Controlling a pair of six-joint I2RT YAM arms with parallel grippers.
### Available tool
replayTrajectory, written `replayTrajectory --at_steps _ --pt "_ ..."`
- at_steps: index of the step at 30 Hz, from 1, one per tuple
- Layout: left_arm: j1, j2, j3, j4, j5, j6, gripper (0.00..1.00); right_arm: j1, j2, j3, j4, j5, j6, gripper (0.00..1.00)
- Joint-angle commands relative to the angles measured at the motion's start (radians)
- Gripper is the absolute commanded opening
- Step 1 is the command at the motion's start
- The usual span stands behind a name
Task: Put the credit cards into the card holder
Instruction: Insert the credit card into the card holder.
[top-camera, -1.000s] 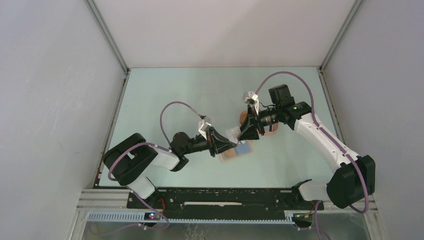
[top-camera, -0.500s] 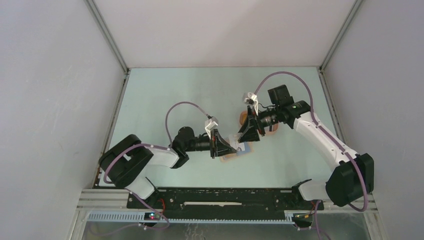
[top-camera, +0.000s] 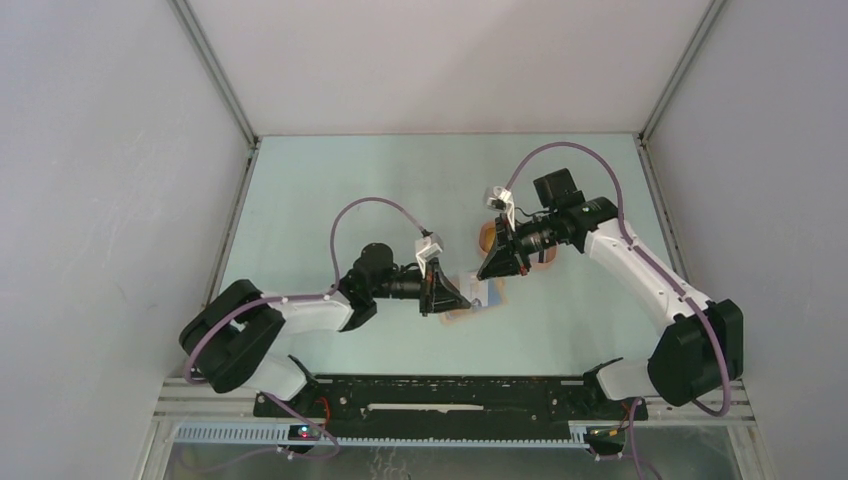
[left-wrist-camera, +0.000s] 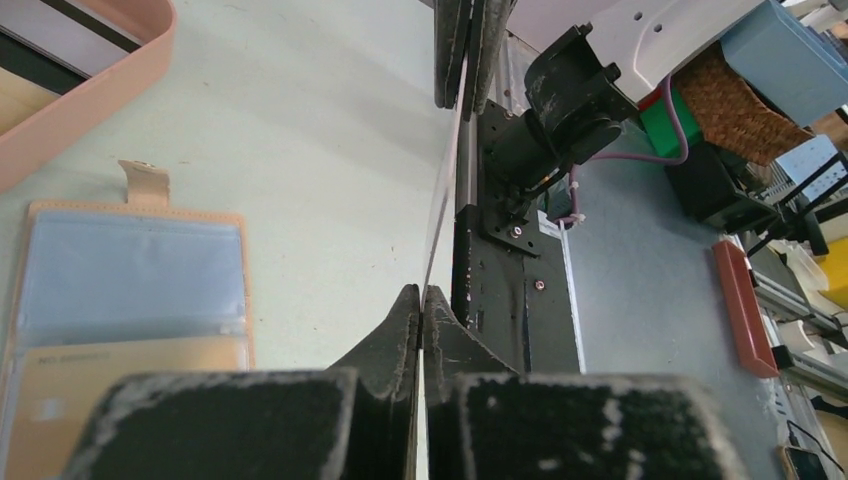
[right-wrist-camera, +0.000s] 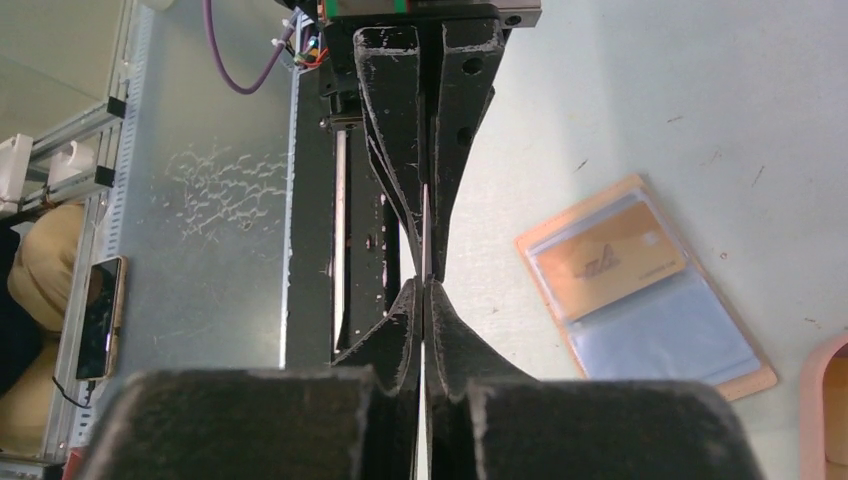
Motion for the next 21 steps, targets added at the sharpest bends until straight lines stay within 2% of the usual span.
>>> replayTrajectory --at_steps 1,3,5,7,12,13,17,21 --pt "0.022 -0.046 0.034 -0.038 -0.031 0.014 0.11 0.001 0.006 0.044 -0.027 -0.022 -0.008 0.00" --pt "0.024 -0.076 0.005 -0.024 -0.074 0.011 0.29 0.001 0.017 0.044 -0.034 -0.016 -0.005 0.00" --pt "0.026 -0.126 -0.036 -0.013 -0.132 0.017 0.39 -0.009 0.033 0.041 -0.034 -0.009 0.013 0.00" --pt "0.026 -0.200 -0.090 -0.010 -0.210 0.036 0.46 -0.038 0.042 0.024 -0.008 -0.018 0.064 0.00" --pt "0.020 -0.369 -0.244 0.018 -0.457 0.097 0.53 -0.110 0.033 -0.079 0.206 0.020 0.282 0.00" --pt "0.012 -0.393 -0.273 0.038 -0.538 0.099 0.60 -0.117 0.031 -0.101 0.256 0.032 0.333 0.00" --pt "-0.049 -0.428 -0.393 0.227 -0.768 0.160 0.77 -0.115 0.060 -0.162 0.400 0.090 0.474 0.00" --pt "-0.065 -0.357 -0.436 0.388 -0.886 0.128 0.98 -0.118 0.153 -0.171 0.452 0.142 0.532 0.00"
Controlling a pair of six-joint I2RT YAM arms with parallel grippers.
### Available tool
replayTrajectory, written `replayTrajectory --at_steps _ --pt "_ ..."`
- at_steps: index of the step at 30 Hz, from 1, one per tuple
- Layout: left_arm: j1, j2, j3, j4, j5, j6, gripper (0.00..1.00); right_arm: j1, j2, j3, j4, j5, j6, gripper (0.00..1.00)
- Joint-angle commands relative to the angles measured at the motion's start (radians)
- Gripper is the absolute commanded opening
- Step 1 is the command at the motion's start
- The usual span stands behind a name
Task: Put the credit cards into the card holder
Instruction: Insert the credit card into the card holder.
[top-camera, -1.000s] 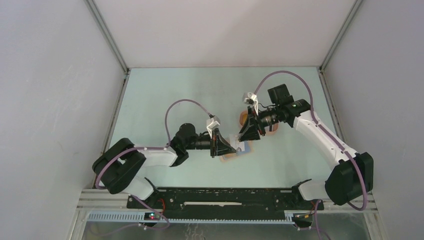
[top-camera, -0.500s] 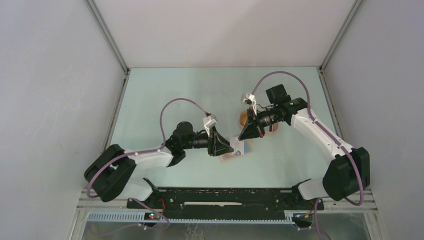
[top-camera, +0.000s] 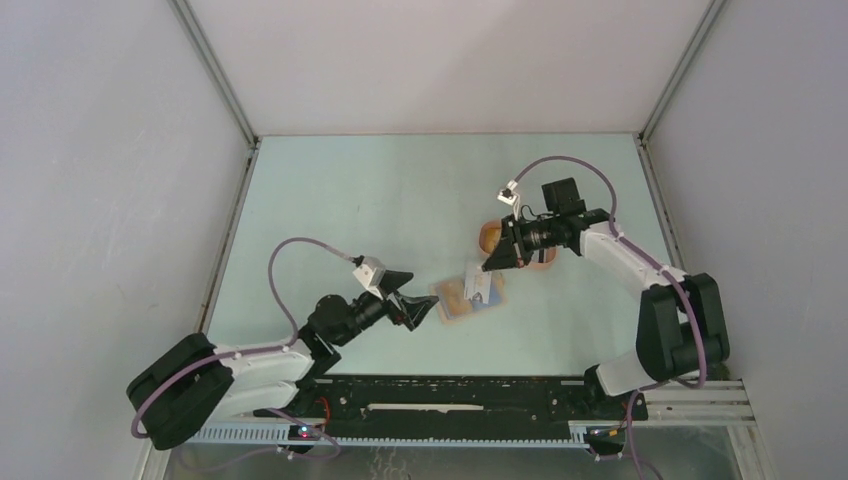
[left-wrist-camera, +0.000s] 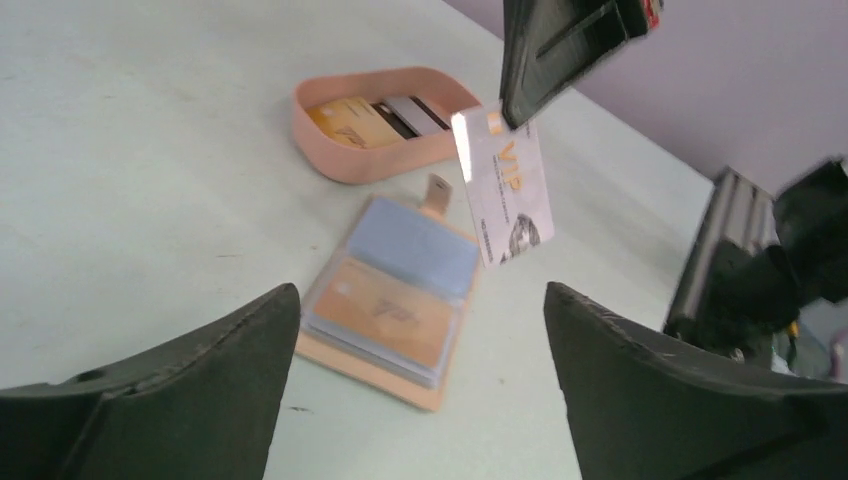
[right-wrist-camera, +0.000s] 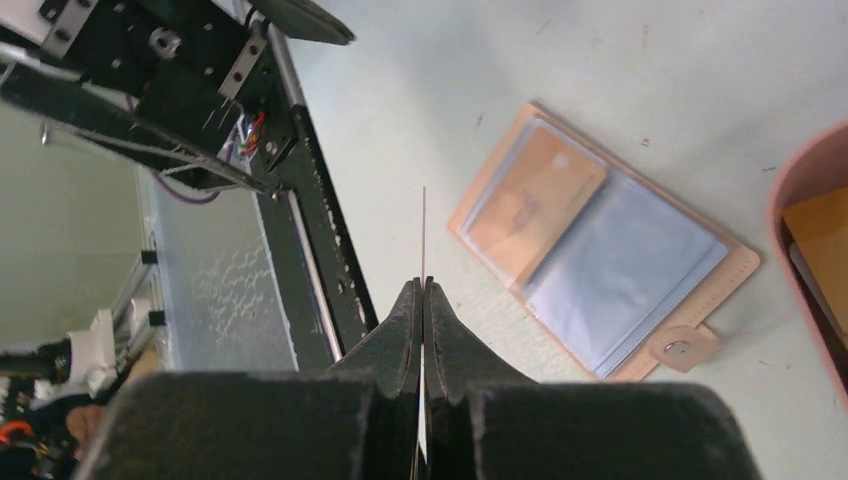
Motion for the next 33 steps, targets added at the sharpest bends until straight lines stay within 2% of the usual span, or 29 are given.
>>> replayTrajectory --at_steps 1,5,10,17,23,33 --pt "-0.016 0.087 -0.042 0.281 -0.226 -0.002 1.00 0.000 0.091 -0.002 0.146 0.078 0.142 0.00" --pt "-0.015 0.258 -0.035 0.427 -0.230 -0.080 1.00 -0.005 0.155 0.010 0.165 0.153 0.174 0.00" --pt "-0.057 0.403 -0.005 0.434 -0.311 -0.134 0.88 -0.008 0.222 0.033 0.162 0.184 0.198 0.00" --pt "-0.104 0.467 -0.003 0.432 -0.442 -0.146 0.80 -0.023 0.280 0.053 0.151 0.186 0.203 0.00" --pt "-0.125 0.513 0.022 0.431 -0.470 -0.147 0.66 -0.062 0.263 0.054 0.148 0.141 0.201 0.00" --pt "-0.131 0.536 0.040 0.417 -0.463 -0.158 0.54 -0.057 0.287 0.053 0.149 0.102 0.203 0.00"
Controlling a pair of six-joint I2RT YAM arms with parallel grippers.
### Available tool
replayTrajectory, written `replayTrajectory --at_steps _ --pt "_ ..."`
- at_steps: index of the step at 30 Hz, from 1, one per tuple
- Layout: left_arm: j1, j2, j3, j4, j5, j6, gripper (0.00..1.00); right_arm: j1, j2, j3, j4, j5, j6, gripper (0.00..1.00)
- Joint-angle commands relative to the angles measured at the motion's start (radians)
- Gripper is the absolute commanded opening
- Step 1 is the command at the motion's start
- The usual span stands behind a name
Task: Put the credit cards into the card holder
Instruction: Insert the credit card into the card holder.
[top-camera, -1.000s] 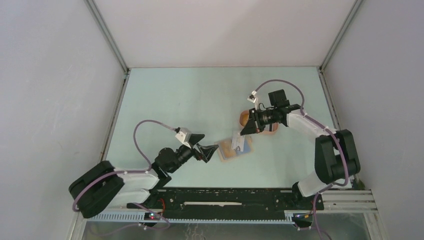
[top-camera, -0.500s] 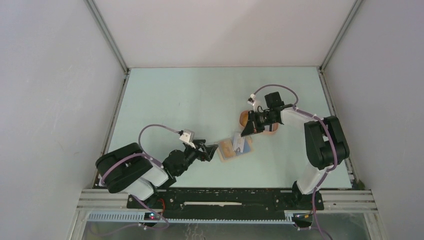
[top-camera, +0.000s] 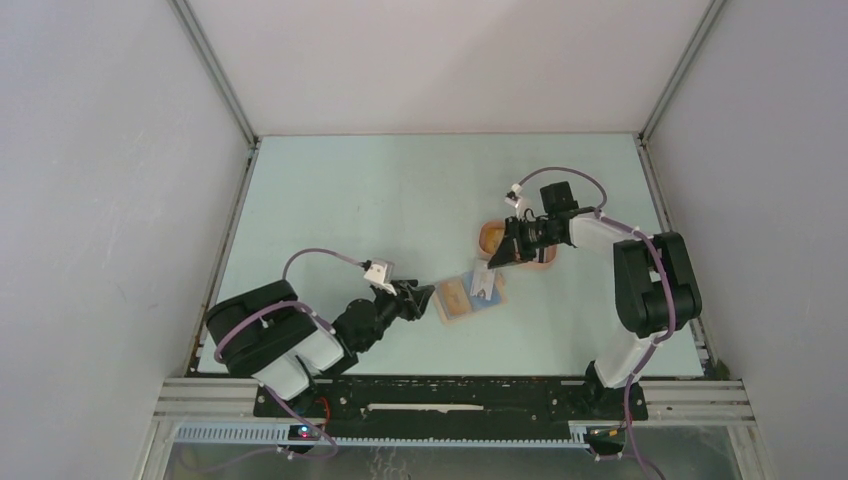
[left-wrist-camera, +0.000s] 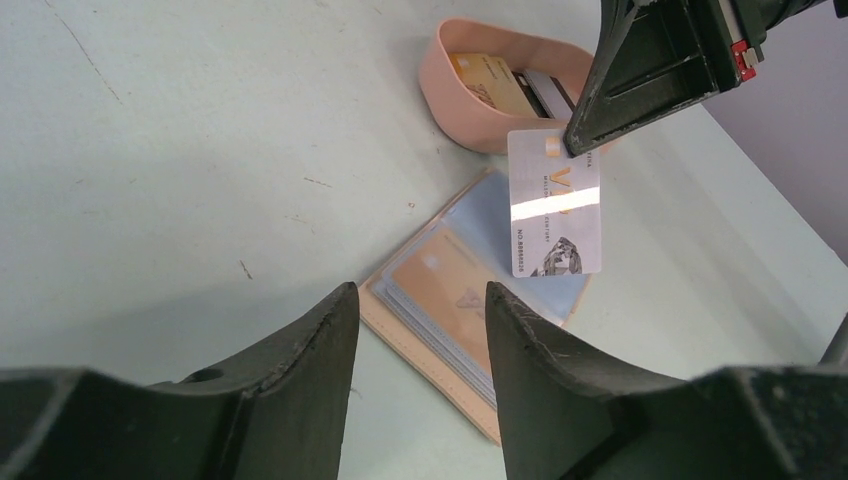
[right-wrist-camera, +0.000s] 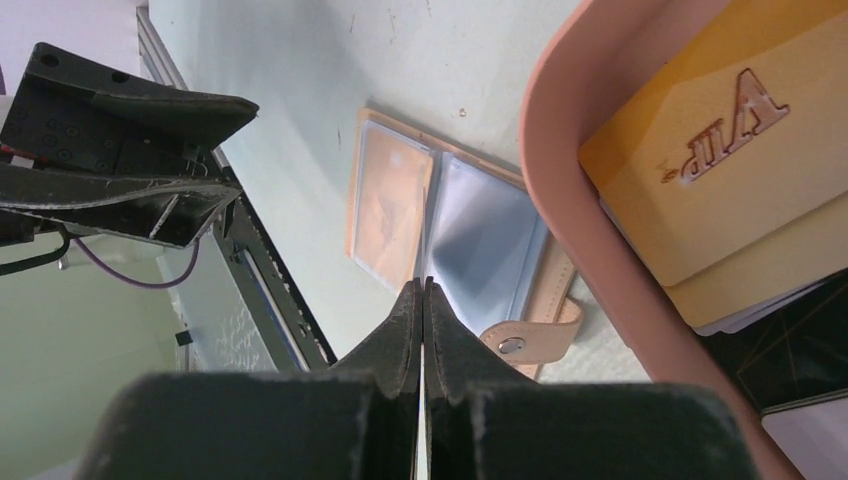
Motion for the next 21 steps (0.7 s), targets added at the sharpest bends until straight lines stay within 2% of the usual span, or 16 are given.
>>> replayTrajectory --at_steps 1,21 --pt "-0.006 0.016 0.035 0.025 -0.025 -0.023 0.54 0.014 0.010 0.036 0.015 -0.047 0.009 0.00" --pt "-0.055 0.150 0.044 0.025 -0.085 -0.253 0.51 0.022 0.104 0.064 -0.029 -0.074 -0.025 0.00"
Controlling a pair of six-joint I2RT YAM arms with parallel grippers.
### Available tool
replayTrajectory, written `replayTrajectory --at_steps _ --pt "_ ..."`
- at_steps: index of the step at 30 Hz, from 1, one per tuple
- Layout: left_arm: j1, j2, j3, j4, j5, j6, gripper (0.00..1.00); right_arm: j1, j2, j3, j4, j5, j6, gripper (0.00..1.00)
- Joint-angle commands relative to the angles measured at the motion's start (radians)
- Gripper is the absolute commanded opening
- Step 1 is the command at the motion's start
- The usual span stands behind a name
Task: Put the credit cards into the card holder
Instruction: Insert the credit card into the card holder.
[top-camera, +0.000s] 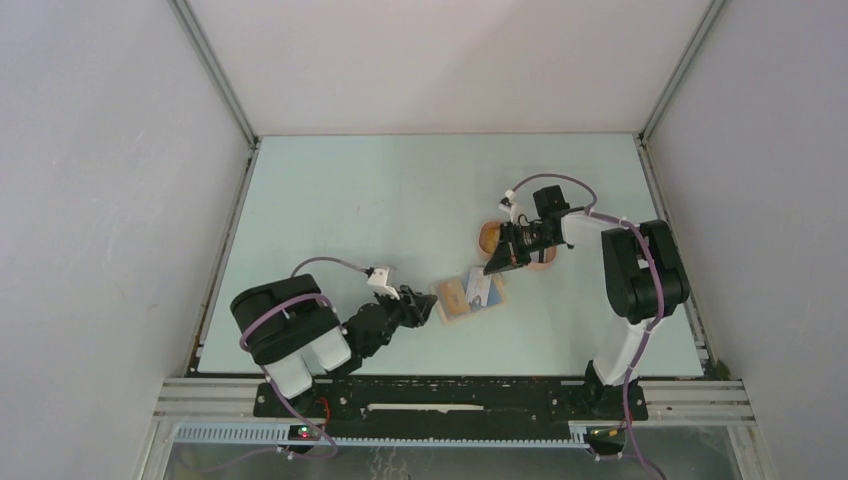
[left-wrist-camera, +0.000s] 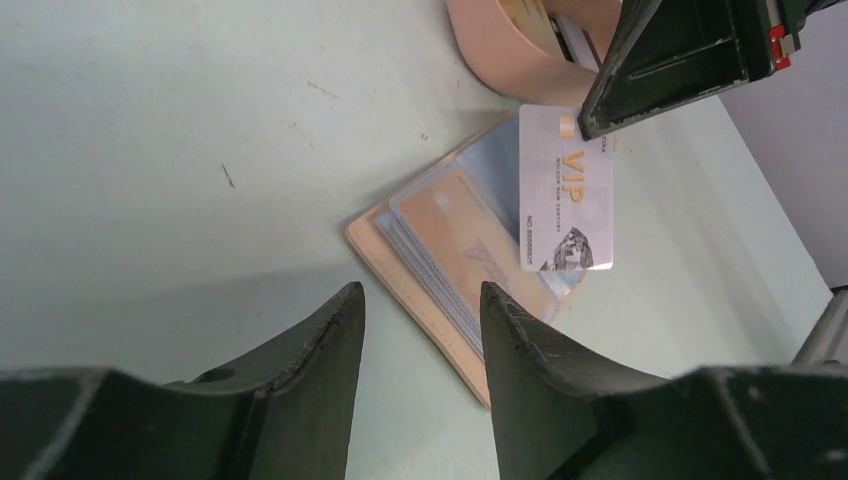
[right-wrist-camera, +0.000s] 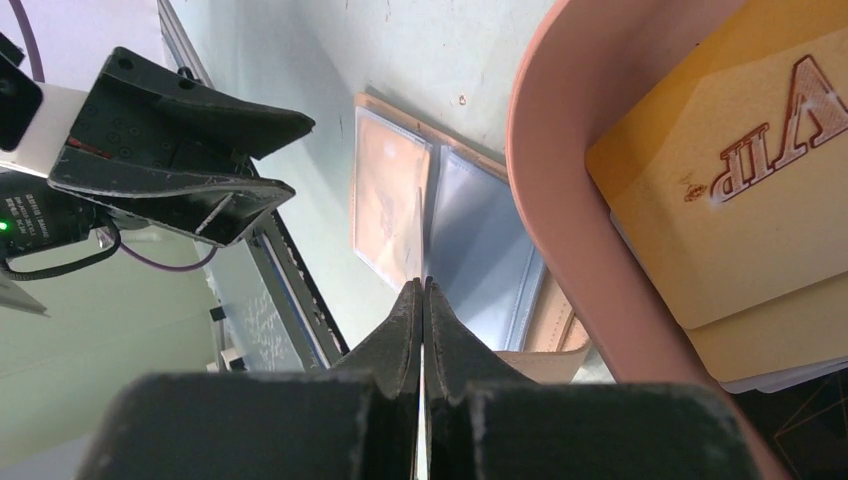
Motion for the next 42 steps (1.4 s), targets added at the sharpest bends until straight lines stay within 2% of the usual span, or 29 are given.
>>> replayTrajectory --at_steps 1,12,18,32,42 --pt "-0.019 0.032 0.035 0.022 -0.040 -0.080 0.51 0.012 0.007 0.042 -0.017 -0.012 -0.026 0.00" --pt "-0.024 -0.013 0.095 -0.183 -0.048 -0.107 0.45 0.059 0.055 0.091 -0.082 0.008 -0.083 0.00" --pt "-0.024 -0.021 0.115 -0.242 -0.051 -0.108 0.45 0.089 0.086 0.127 -0.136 0.036 -0.119 0.00" --pt "-0.025 -0.030 0.132 -0.271 -0.033 -0.092 0.44 0.147 0.103 0.171 -0.183 0.170 -0.122 0.03" --pt "-0.024 -0.028 0.140 -0.278 -0.018 -0.084 0.43 0.176 0.119 0.192 -0.183 0.217 -0.108 0.10"
